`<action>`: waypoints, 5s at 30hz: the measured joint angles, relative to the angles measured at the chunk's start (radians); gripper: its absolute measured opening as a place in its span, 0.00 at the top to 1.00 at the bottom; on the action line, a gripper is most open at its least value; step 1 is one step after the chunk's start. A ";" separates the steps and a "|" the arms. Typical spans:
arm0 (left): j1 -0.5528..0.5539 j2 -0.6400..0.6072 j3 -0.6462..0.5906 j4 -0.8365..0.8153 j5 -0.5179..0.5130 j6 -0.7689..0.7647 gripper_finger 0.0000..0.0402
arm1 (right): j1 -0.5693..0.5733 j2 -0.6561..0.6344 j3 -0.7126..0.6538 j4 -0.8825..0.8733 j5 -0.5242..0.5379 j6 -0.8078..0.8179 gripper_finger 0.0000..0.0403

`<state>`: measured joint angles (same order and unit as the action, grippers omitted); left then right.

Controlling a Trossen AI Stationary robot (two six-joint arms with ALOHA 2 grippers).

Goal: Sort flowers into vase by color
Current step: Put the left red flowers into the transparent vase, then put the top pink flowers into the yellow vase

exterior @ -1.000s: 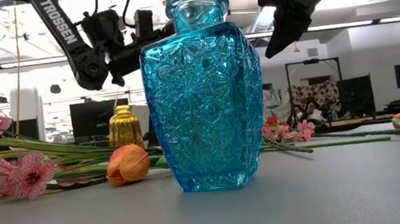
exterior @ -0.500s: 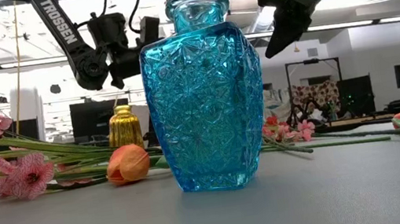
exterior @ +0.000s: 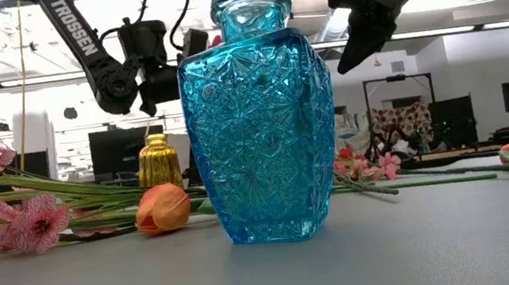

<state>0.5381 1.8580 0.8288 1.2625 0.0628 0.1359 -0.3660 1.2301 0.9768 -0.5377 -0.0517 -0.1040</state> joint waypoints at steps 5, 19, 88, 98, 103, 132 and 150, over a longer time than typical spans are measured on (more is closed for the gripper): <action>0.000 -0.071 0.000 -0.162 -0.032 0.018 0.55 | 0.000 0.000 0.000 0.000 0.000 0.000 0.74; 0.000 -0.461 0.000 -0.923 -0.105 0.140 0.52 | 0.000 0.000 0.000 0.000 0.000 0.000 0.74; 0.000 -0.968 0.000 -1.677 -0.066 0.058 0.52 | 0.117 0.571 0.003 0.186 0.157 0.838 0.41; 0.000 -0.968 0.000 -1.678 -0.066 0.046 0.52 | 0.116 0.568 0.001 0.191 0.164 0.840 0.80; 0.000 -0.968 0.000 -1.703 -0.066 0.046 0.52 | 0.116 0.568 0.001 0.193 0.160 0.840 0.92; -0.012 -0.968 0.000 -1.742 0.070 0.020 0.52 | 0.170 0.141 0.056 0.212 0.123 0.676 0.90; -0.241 -0.860 0.000 -1.364 0.135 -0.122 0.52 | 0.275 0.067 0.058 0.830 0.127 0.240 0.90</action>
<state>0.2971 0.9984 0.8291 -0.1015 0.1974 0.0135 -0.0906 1.2972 1.0351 0.2927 0.0750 0.1356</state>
